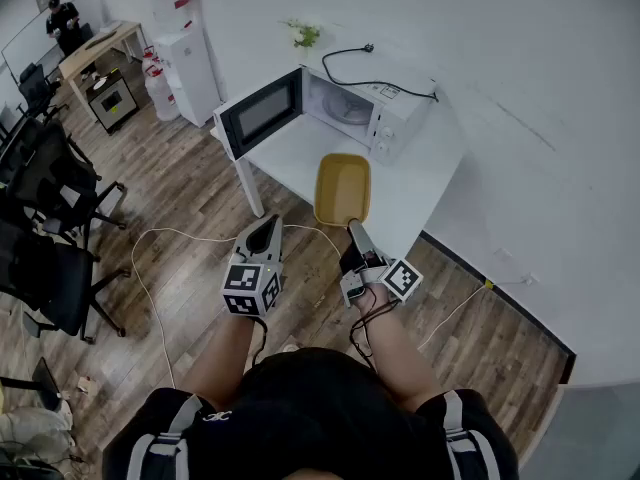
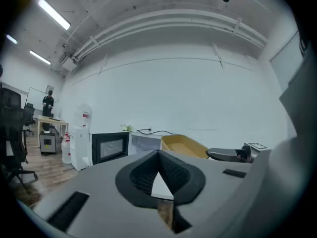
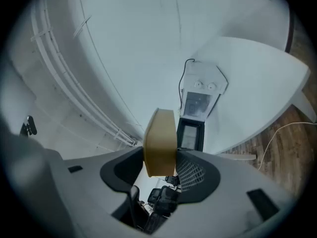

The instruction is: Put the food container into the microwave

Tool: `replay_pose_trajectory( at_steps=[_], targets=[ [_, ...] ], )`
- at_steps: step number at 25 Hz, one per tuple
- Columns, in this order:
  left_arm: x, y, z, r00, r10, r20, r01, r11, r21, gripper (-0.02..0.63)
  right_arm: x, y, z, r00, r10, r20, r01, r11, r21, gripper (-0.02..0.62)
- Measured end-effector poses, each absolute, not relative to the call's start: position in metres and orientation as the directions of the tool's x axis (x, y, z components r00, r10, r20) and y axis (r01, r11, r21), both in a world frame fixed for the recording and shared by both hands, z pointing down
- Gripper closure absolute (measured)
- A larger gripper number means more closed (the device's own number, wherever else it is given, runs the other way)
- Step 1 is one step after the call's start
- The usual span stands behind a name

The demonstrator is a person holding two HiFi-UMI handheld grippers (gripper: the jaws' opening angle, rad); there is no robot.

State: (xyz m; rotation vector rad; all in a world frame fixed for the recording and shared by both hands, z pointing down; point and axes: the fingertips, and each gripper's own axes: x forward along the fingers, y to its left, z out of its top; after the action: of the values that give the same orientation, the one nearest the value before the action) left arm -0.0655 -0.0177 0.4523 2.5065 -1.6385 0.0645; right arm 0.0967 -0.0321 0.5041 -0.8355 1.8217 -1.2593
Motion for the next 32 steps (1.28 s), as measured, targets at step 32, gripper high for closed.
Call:
replay_pose_trajectory(
  at_steps=[32],
  targets=[
    [-0.131,-0.010,0.460,0.437,-0.896,0.082,-0.898,-0.429,0.103,0.594,0.042,-0.024,0.500,-0.415,-0.867,-0.277,-0.091,0.342,-0.935,0.382]
  ],
)
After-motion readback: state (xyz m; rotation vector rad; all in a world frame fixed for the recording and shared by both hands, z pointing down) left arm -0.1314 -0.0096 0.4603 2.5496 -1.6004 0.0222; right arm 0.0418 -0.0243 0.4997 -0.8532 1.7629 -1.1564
